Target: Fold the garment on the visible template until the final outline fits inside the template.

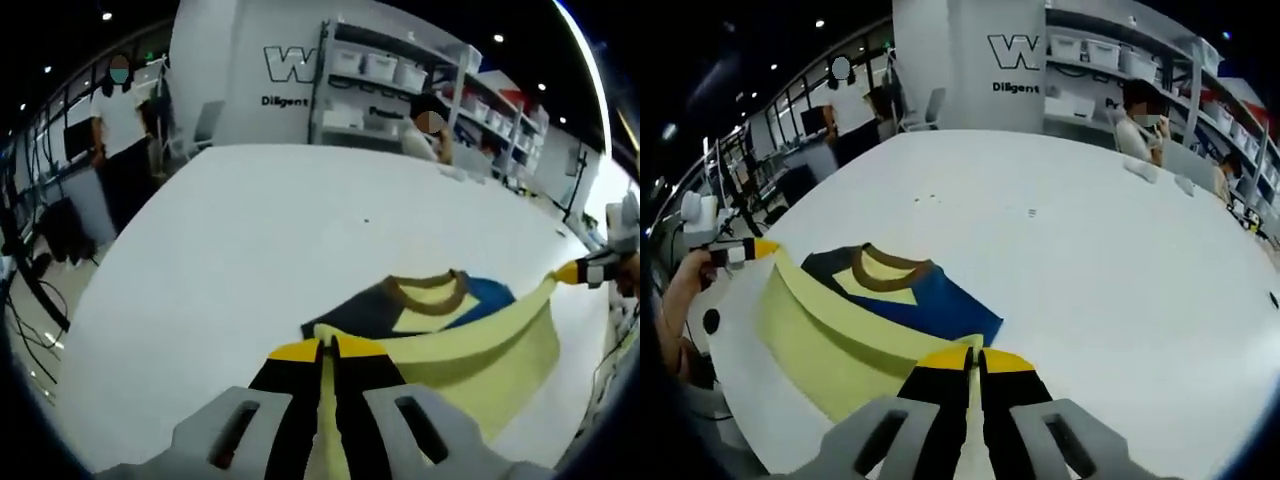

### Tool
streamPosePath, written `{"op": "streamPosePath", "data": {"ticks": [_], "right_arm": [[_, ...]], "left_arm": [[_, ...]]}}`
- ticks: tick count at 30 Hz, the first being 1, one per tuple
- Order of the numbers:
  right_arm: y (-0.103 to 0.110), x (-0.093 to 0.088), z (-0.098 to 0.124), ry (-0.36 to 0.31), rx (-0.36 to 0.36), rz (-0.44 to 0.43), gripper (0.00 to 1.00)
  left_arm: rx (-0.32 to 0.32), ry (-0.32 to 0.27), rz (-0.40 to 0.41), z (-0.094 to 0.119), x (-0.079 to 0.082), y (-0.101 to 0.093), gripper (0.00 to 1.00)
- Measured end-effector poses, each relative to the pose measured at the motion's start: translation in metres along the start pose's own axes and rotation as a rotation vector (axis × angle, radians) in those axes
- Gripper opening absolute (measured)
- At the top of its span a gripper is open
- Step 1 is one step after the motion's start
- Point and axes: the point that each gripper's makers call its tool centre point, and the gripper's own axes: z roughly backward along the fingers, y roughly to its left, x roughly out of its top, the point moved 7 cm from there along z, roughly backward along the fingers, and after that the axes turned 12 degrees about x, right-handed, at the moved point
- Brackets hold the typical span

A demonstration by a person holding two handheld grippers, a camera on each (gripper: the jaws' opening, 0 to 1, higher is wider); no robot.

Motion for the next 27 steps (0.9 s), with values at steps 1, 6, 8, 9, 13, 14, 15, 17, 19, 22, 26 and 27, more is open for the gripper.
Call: {"op": "streamPosePath", "data": {"ticks": [1, 6, 8, 9, 13, 14, 15, 17, 19, 22, 26, 27], "right_arm": [[-0.002, 0.001, -0.002, 0.001, 0.0, -0.006, 0.0], [-0.007, 0.009, -0.009, -0.004, -0.003, -0.008, 0.0], [-0.008, 0.012, -0.01, -0.009, 0.0, -0.01, 0.0], [-0.008, 0.014, -0.01, -0.011, 0.0, -0.012, 0.0], [-0.011, 0.021, -0.012, -0.026, -0.001, -0.006, 0.0], [-0.012, 0.022, -0.013, -0.027, -0.002, -0.008, 0.0], [-0.012, 0.023, -0.014, -0.028, -0.004, -0.01, 0.0], [-0.014, 0.025, -0.015, -0.032, -0.007, -0.013, 0.0], [-0.016, 0.028, -0.018, -0.042, -0.009, -0.015, 0.0], [-0.02, 0.03, -0.024, -0.051, -0.017, -0.024, 0.0], [-0.024, 0.029, -0.033, -0.053, -0.026, -0.04, 0.0], [-0.026, 0.028, -0.037, -0.048, -0.029, -0.049, 0.0]], "left_arm": [[-0.002, -0.006, 0.009, -0.003, 0.001, 0.0, 0.03], [-0.017, -0.01, 0.052, -0.012, 0.008, 0.002, 0.03], [-0.01, -0.004, 0.06, -0.012, 0.009, 0.004, 0.03], [-0.009, -0.004, 0.061, -0.012, 0.009, 0.004, 0.03], [-0.017, -0.031, 0.076, -0.011, 0.017, 0.007, 0.03], [-0.02, -0.044, 0.088, -0.013, 0.02, 0.008, 0.03], [-0.024, -0.044, 0.092, -0.015, 0.021, 0.008, 0.03], [-0.039, -0.055, 0.11, -0.019, 0.026, 0.008, 0.03], [-0.043, -0.069, 0.113, -0.023, 0.031, 0.008, 0.03], [-0.043, -0.079, 0.126, -0.031, 0.035, 0.009, 0.03], [-0.046, -0.079, 0.137, -0.047, 0.036, 0.008, 0.03], [-0.045, -0.075, 0.14, -0.051, 0.035, 0.008, 0.03]]}}
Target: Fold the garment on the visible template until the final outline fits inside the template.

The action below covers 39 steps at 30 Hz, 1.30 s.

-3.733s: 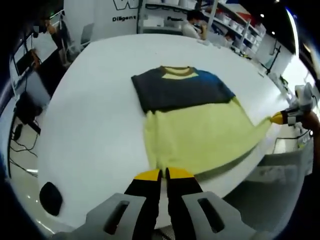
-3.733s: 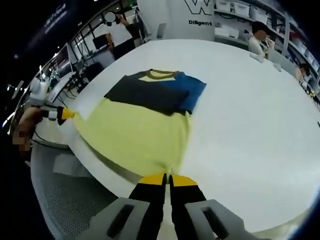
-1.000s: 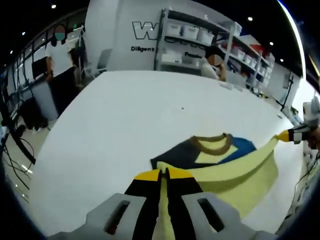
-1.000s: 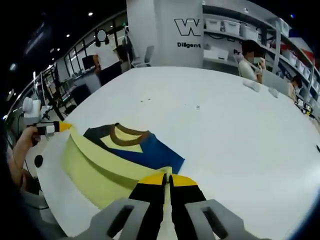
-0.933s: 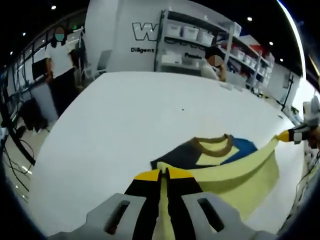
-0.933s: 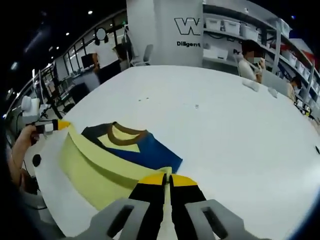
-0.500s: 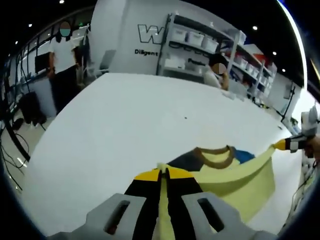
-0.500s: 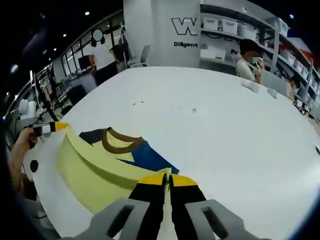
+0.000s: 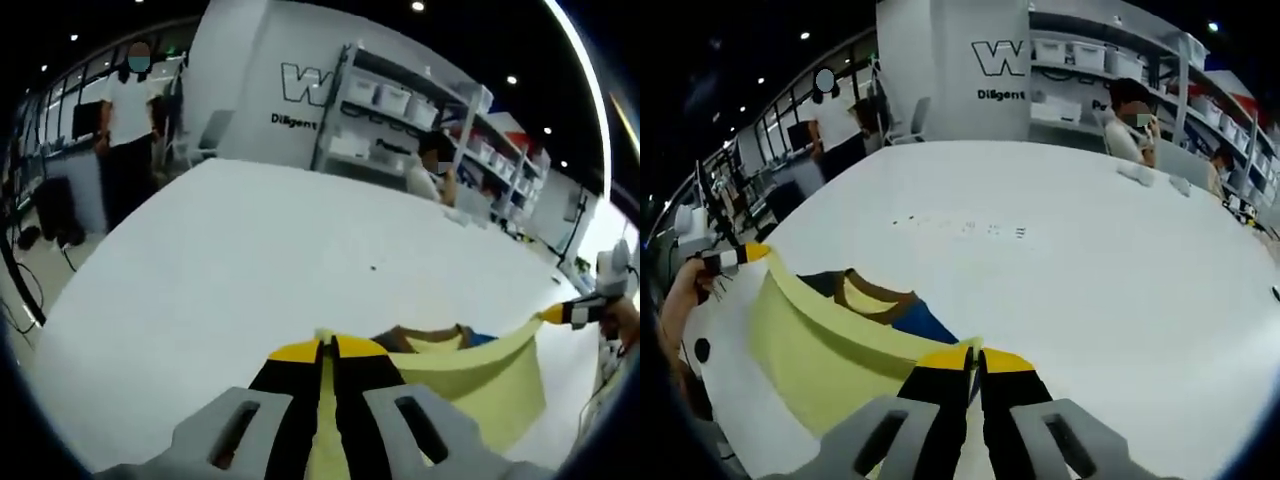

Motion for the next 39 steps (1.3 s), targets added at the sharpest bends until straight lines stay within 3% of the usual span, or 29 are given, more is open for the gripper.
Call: {"op": "streamPosePath", "data": {"ticks": [7, 18, 31, 34, 36, 39], "right_arm": [[-0.01, -0.008, -0.023, 0.013, -0.015, -0.024, 0.0], [-0.021, -0.019, -0.044, 0.031, -0.03, -0.06, 0.0], [-0.026, -0.024, -0.053, 0.019, -0.019, -0.047, 0.0], [-0.027, -0.024, -0.052, 0.006, -0.016, -0.01, 0.0], [-0.026, -0.022, -0.05, -0.013, -0.014, 0.039, 0.0], [-0.024, -0.023, -0.045, -0.009, 0.011, 0.083, 0.03]], "left_arm": [[0.019, 0.035, 0.029, -0.03, -0.013, 0.003, 0.02], [0.038, 0.059, 0.007, -0.055, -0.03, 0.005, 0.02], [0.032, 0.061, -0.016, -0.058, -0.036, 0.003, 0.02], [-0.007, 0.026, -0.107, -0.056, -0.033, 0.004, 0.02], [-0.051, -0.023, -0.217, -0.053, -0.028, 0.001, 0.04], [-0.12, -0.075, -0.362, -0.048, -0.023, -0.001, 0.13]]}}
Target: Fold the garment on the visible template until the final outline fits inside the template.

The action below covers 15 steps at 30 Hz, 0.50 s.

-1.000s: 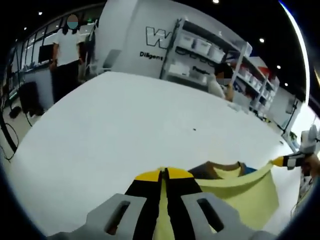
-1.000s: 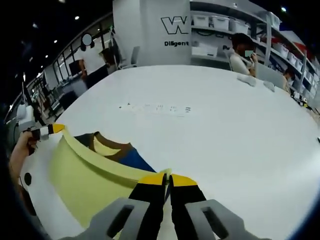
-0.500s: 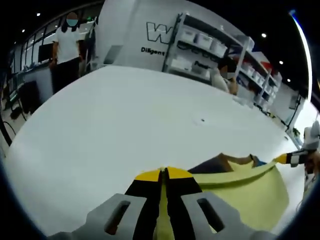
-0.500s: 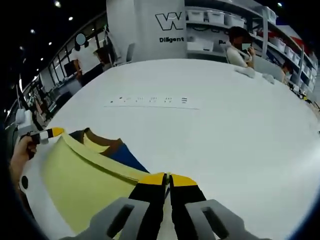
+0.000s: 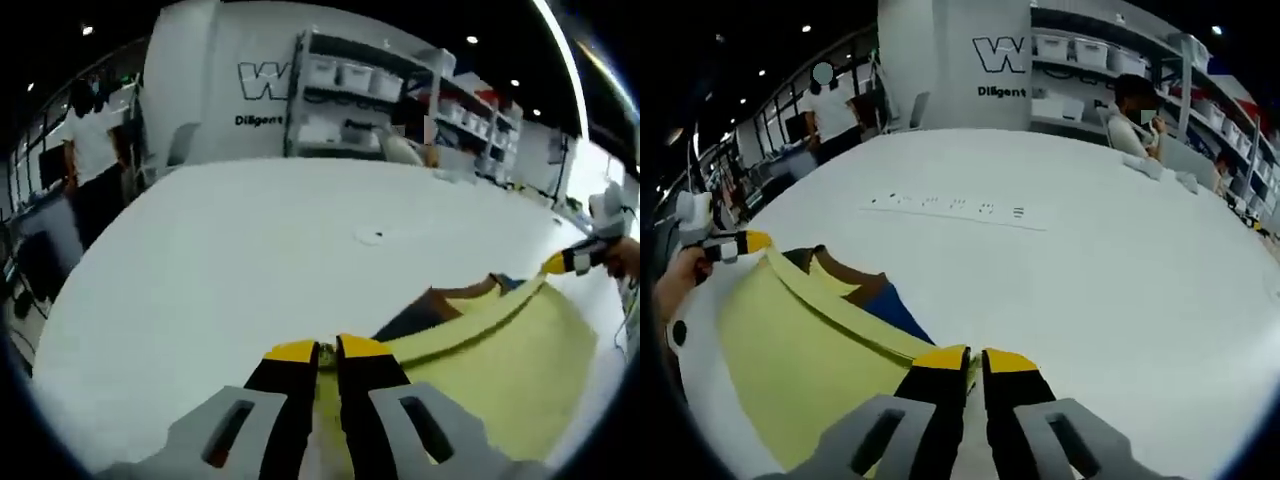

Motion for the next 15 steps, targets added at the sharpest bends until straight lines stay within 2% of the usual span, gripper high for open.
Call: {"op": "streamPosePath", "data": {"ticks": [4, 5, 7, 10, 12, 15], "right_arm": [[0.004, -0.001, 0.005, -0.03, 0.073, 0.014, 0.24], [0.004, 0.0, 0.006, -0.04, 0.085, 0.026, 0.26], [0.004, -0.002, 0.01, -0.031, 0.099, 0.064, 0.28], [0.002, -0.005, 0.011, 0.005, 0.109, 0.182, 0.34], [0.002, -0.006, 0.008, 0.013, 0.13, 0.258, 0.36], [0.002, -0.009, 0.003, 0.015, 0.149, 0.331, 0.31]], "left_arm": [[-0.069, -0.009, -0.096, 0.005, -0.002, -0.001, 0.3], [-0.11, -0.015, -0.13, 0.006, -0.004, -0.003, 0.32], [-0.157, -0.02, -0.154, 0.008, -0.005, -0.004, 0.35], [-0.2, -0.03, -0.221, 0.008, -0.007, -0.005, 0.37], [-0.231, -0.041, -0.218, 0.007, -0.008, -0.006, 0.4], [-0.276, -0.02, -0.208, 0.004, -0.012, -0.006, 0.38]]}}
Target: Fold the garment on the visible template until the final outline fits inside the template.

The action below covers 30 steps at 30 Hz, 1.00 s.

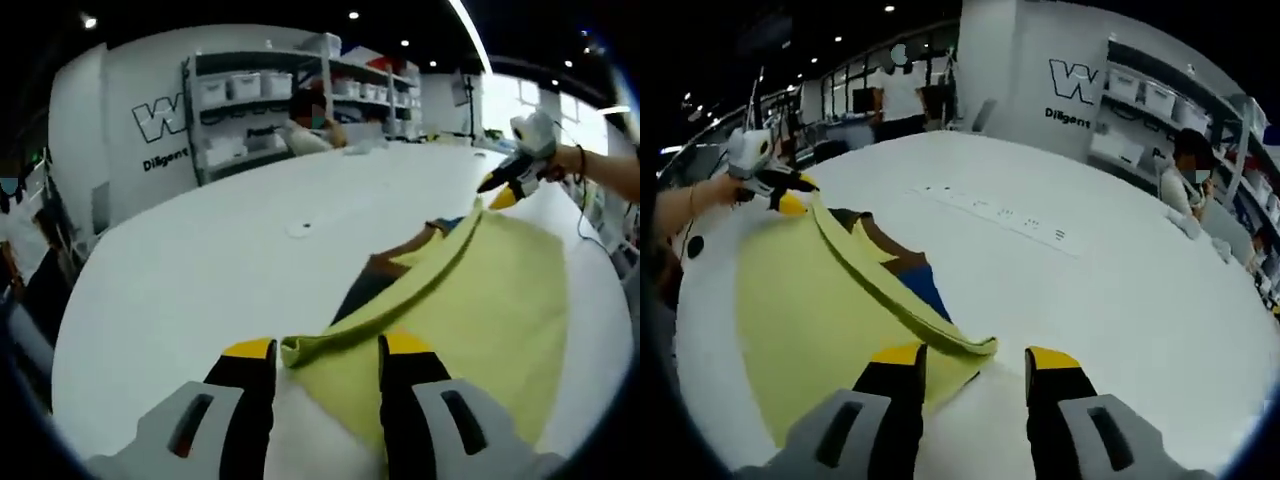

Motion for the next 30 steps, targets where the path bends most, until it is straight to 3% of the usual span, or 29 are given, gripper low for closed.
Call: {"op": "streamPosePath", "data": {"ticks": [3, 6, 8, 9, 11, 13, 14, 16, 17, 18, 24, 30], "right_arm": [[0.0, -0.004, -0.007, 0.025, 0.004, 0.05, 0.22], [-0.004, -0.004, -0.012, 0.003, -0.004, 0.035, 0.09], [-0.007, -0.002, -0.013, -0.024, -0.031, 0.016, 0.03], [-0.009, -0.001, -0.013, -0.036, -0.034, -0.007, 0.02], [-0.009, 0.001, -0.015, -0.079, -0.03, -0.1, 0.0], [-0.012, -0.003, -0.017, -0.063, -0.059, -0.172, 0.01], [-0.013, -0.008, -0.019, -0.034, -0.075, -0.251, 0.01], [-0.014, -0.009, -0.022, -0.042, -0.083, -0.253, 0.01], [-0.011, -0.012, -0.023, -0.045, -0.095, -0.305, 0.01], [-0.013, -0.008, -0.022, -0.059, -0.089, -0.271, 0.01], [-0.015, -0.002, -0.022, -0.049, -0.125, -0.319, 0.02], [-0.015, 0.0, -0.019, -0.064, -0.15, -0.376, 0.08]], "left_arm": [[0.03, 0.041, -0.045, -0.003, -0.005, 0.004, 0.3], [0.05, 0.028, -0.001, -0.007, -0.003, 0.007, 0.2], [0.088, 0.023, 0.025, -0.011, -0.001, 0.01, 0.09], [0.138, 0.047, 0.044, -0.013, -0.002, 0.013, 0.04], [0.171, 0.066, 0.085, -0.017, -0.004, 0.014, 0.03], [0.186, 0.072, 0.137, -0.022, -0.003, 0.013, 0.03], [0.191, 0.067, 0.139, -0.024, -0.002, 0.013, 0.03], [0.208, 0.071, 0.147, -0.025, -0.001, 0.012, 0.03], [0.209, 0.071, 0.144, -0.026, -0.001, 0.012, 0.03], [0.215, 0.073, 0.144, -0.026, -0.001, 0.012, 0.03], [0.231, 0.083, 0.177, -0.026, -0.003, 0.016, 0.04], [0.263, 0.104, 0.153, -0.023, -0.003, 0.021, 0.12]]}}
